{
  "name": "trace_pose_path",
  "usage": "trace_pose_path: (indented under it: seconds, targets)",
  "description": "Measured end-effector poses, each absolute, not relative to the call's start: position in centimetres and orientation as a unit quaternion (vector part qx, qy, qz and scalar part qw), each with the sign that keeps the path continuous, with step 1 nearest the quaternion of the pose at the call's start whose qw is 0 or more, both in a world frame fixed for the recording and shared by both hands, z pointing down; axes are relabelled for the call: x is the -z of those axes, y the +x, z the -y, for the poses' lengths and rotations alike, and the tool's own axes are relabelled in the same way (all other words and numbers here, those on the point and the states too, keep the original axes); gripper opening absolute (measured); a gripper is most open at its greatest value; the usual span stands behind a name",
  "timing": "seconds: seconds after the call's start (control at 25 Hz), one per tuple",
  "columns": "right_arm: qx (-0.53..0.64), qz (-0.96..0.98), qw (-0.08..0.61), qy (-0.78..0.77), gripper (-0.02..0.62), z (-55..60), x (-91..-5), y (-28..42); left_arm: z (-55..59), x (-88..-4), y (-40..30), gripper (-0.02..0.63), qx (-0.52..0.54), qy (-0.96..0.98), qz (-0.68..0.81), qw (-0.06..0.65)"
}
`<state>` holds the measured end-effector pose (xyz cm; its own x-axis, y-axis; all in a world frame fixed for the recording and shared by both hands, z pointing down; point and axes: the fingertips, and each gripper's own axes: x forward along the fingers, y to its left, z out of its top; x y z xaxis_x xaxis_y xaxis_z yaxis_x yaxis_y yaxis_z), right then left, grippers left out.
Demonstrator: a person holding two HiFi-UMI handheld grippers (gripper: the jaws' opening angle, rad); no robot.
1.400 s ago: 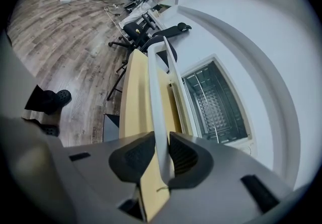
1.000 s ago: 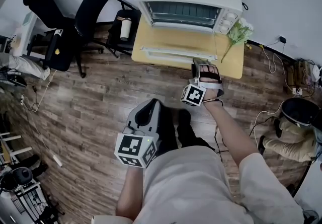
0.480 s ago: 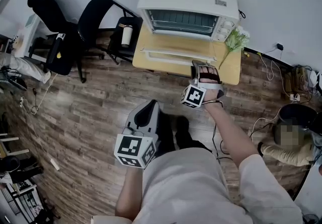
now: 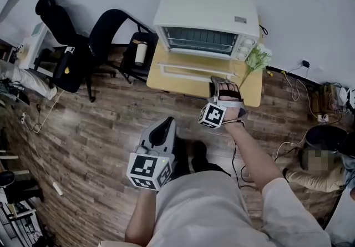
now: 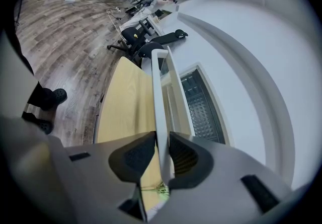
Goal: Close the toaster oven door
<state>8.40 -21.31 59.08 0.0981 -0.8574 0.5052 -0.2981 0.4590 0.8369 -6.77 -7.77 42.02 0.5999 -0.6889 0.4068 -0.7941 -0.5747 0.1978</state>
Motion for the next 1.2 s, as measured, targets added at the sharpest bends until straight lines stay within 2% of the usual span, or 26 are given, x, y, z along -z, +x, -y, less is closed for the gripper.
trace_pose_path:
  seconds: [1.2]
  targets:
    - [0.287,0.602,0.552,0.501,0.103,26.7,-52.8,10.6,9.7,-39.4,-5.6,0.014,-0.130,0.885,0.419,0.153]
